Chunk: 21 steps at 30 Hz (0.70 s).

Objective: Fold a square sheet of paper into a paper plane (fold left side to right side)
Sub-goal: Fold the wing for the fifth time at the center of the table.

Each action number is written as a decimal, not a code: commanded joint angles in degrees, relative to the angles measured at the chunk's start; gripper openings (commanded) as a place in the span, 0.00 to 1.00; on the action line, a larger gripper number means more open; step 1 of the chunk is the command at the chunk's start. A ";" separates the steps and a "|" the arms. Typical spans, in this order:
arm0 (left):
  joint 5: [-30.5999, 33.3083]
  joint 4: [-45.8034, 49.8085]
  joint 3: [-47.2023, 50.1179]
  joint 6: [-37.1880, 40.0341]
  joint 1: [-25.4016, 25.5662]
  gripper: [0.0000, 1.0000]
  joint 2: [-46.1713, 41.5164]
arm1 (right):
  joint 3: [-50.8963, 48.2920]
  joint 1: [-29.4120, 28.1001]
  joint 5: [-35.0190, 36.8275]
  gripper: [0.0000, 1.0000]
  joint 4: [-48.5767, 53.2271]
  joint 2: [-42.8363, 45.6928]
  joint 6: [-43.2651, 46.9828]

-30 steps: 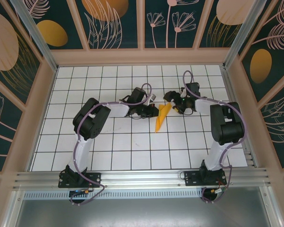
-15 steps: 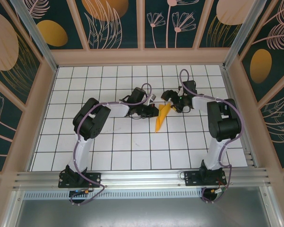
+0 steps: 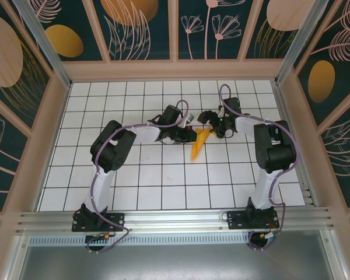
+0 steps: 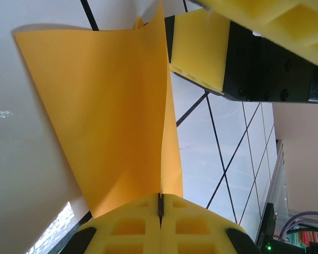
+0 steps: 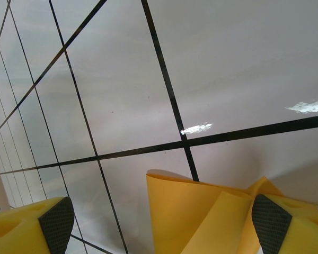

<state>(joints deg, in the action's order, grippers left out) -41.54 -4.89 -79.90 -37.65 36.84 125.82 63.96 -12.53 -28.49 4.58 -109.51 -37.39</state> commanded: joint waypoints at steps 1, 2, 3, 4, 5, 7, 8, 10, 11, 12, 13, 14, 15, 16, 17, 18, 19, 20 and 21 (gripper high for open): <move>0.19 2.94 -1.77 2.56 -0.56 0.00 1.74 | 0.45 -1.01 1.24 0.91 2.39 -2.81 1.70; 0.31 3.12 -1.86 2.74 -0.57 0.00 1.84 | 0.46 -1.12 1.24 0.91 2.50 -2.90 1.79; 0.26 3.33 -2.06 2.84 -0.59 0.00 1.96 | 0.46 -1.12 1.24 0.91 2.52 -2.88 1.79; 0.38 3.52 -2.23 3.03 -0.69 0.00 2.15 | 0.46 -1.09 1.23 0.90 2.46 -2.82 1.79; 0.34 3.68 -2.32 3.18 -0.70 0.00 2.28 | 0.39 -1.24 1.24 0.91 2.51 -2.88 1.88; 0.35 4.00 -2.46 3.53 -0.85 0.00 2.49 | 0.38 -1.22 1.32 0.91 2.62 -2.93 1.97; 0.38 4.08 -2.54 3.75 -0.96 0.00 2.50 | 0.37 -1.26 1.39 0.91 2.76 -2.90 2.05; 0.40 4.36 -2.61 4.04 -1.07 0.00 2.67 | 0.29 -1.29 1.42 0.91 2.73 -2.91 2.14; 0.39 4.47 -2.63 4.24 -1.15 0.00 2.72 | 0.28 -1.27 1.42 0.91 2.72 -2.91 2.14; 0.31 4.54 -2.70 4.29 -1.16 0.00 2.89 | 0.21 -1.29 1.42 0.91 2.76 -2.90 2.15; 0.23 4.53 -2.79 4.49 -1.21 0.00 3.02 | 0.20 -1.35 1.41 0.91 2.75 -2.94 2.22; 0.21 4.62 -2.93 4.60 -1.22 0.00 3.11 | 0.20 -1.35 1.34 0.90 2.73 -3.01 2.27; 0.08 4.70 -3.07 4.66 -1.28 0.00 3.25 | 0.20 -1.46 1.33 0.91 2.72 -3.00 2.24; 0.02 4.71 -3.22 4.77 -1.33 0.00 3.38 | 0.24 -1.52 1.29 0.90 2.75 -3.04 2.23; -0.09 4.79 -3.47 4.77 -1.31 0.00 3.55 | 0.20 -1.56 1.31 0.91 2.77 -3.00 2.23; -0.10 4.81 -3.59 4.84 -1.31 0.00 3.69 | 0.20 -1.55 1.32 0.91 2.74 -3.01 2.30; -0.13 4.88 -3.77 4.87 -1.33 0.00 3.73 | 0.21 -1.54 1.32 0.91 2.76 -3.01 2.33; -0.08 4.88 -3.90 4.95 -1.25 0.00 3.85 | 0.20 -1.60 1.31 0.91 2.80 -3.11 2.32; -0.04 5.04 -4.06 5.02 -1.27 0.00 3.95 | 0.20 -1.62 1.33 0.91 2.81 -3.13 2.32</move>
<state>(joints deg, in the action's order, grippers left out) -41.52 -1.19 -82.35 -34.26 35.99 128.27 64.14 -12.86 -28.12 5.02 -109.56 -36.32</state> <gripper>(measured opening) 0.060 0.907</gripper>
